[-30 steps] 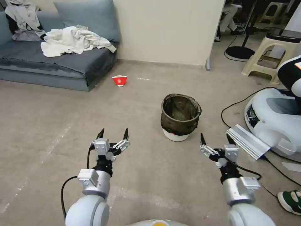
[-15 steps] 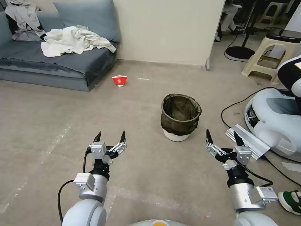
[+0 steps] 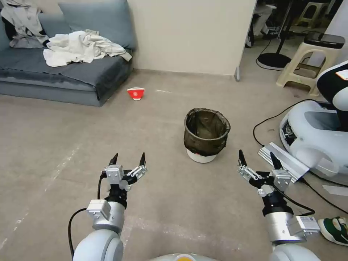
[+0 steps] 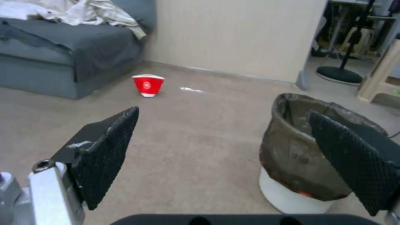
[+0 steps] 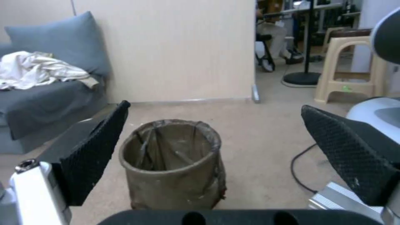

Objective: Pick up the trash can from the floor.

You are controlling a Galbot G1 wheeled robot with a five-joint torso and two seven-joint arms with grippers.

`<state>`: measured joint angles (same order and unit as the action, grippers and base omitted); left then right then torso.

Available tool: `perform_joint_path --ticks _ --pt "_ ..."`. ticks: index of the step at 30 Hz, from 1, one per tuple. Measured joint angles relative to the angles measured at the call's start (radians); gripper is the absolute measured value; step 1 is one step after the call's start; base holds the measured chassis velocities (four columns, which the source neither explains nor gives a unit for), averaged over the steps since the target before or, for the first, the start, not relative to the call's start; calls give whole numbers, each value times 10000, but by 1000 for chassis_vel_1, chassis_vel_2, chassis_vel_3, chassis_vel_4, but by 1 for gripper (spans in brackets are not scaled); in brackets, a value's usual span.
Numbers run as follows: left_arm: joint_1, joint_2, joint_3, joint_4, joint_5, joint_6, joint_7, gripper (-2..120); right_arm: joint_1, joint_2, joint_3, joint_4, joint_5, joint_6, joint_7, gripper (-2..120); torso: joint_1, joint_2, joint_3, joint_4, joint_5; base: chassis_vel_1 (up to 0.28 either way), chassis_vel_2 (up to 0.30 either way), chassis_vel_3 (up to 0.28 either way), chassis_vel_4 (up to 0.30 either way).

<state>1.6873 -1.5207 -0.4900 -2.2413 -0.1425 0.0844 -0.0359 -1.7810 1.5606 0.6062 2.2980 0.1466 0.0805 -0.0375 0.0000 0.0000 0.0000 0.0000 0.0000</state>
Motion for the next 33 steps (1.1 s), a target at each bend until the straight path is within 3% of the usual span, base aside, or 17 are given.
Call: perform_joint_path --ticks 13,33 --pt "44 -20 41 -17 -2 -28 -188 100 -41 27 -7 -26 -18 275 -47 100 0 0 0 -4 0 -77 -78 -80 -70" --pt "79 -25 0 -103 -8 -39 -316 100 -141 23 7 -61 215 704 -329 100 0 0 0 0 0 0 0 0 0"
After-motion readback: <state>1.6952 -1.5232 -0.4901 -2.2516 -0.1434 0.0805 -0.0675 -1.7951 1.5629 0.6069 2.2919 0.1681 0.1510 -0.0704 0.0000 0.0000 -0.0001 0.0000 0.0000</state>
